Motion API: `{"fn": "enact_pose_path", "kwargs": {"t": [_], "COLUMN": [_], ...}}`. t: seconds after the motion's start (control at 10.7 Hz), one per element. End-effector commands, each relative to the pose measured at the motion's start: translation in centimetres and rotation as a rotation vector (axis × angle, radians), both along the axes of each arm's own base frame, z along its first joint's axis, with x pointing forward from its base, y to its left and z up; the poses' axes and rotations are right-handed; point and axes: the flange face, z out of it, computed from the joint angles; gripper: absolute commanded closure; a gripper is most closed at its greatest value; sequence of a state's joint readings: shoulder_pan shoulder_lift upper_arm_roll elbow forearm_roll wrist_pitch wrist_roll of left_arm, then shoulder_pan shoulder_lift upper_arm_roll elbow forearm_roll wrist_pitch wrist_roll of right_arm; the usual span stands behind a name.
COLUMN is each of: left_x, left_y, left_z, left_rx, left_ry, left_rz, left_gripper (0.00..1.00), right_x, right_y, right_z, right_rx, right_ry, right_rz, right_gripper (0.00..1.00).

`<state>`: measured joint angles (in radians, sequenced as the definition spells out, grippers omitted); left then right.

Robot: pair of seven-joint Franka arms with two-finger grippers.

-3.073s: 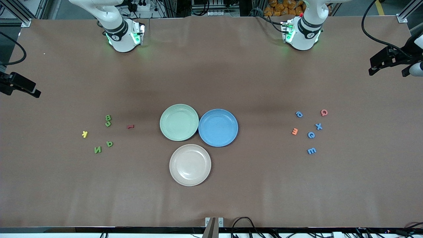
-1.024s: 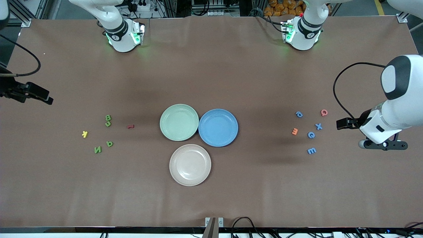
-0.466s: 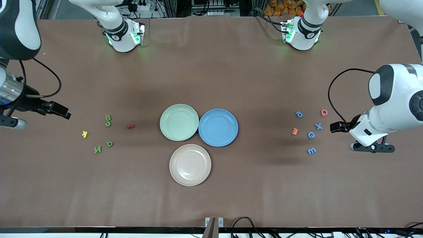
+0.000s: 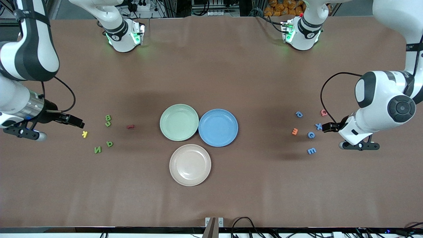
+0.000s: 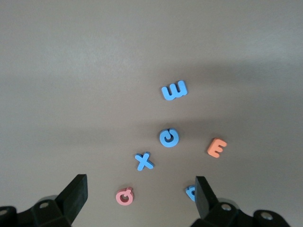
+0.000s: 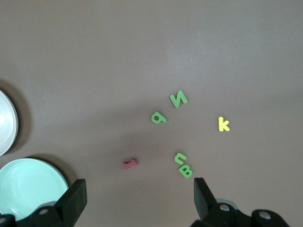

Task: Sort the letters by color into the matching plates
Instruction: 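Lower the left gripper over the blue X while the right gripper lowers over green a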

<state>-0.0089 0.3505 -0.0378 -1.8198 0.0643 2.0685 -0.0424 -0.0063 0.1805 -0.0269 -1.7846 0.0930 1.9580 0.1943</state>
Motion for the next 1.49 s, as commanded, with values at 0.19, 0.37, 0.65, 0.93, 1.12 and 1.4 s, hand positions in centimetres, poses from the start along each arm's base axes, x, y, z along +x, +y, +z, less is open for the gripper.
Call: {"fn": "enact_pose_path", "kwargs": {"t": [0.19,0.37,0.65,0.93,1.12,1.4], "left_x": [-3.0,-4.1,-4.6,-5.1,-6.4,-6.5], "left_y": [3.2,3.2,3.1,3.1,3.1,3.2], "left_z": [-5.7,-8.1,-12.0,-15.3,-17.0,-17.3], "left_rx": [0.004,0.0,-0.006,-0.01,-0.014,-0.013], "left_ry": [-0.068,-0.07,-0.057,-0.041,-0.048,-0.042], "left_rz": [0.071,0.074,0.099,0.099,0.099,0.1], "left_gripper": [0.0,0.0,0.0,0.0,0.0,0.0], "right_x": [-0.6,-0.2,0.7,1.5,1.7,1.8], "right_y": [-0.1,-0.4,-0.8,-1.1,-1.1,-0.9], "right_z": [-7.7,-10.5,-14.3,-18.2,-20.3,-21.9], "right_rx": [0.024,0.022,0.015,0.004,-0.001,-0.005], "right_ry": [0.014,0.037,0.024,0.003,-0.002,-0.006], "right_rz": [-0.096,-0.103,-0.116,-0.125,-0.125,-0.123], "right_gripper": [0.0,0.0,0.0,0.0,0.0,0.0]}}
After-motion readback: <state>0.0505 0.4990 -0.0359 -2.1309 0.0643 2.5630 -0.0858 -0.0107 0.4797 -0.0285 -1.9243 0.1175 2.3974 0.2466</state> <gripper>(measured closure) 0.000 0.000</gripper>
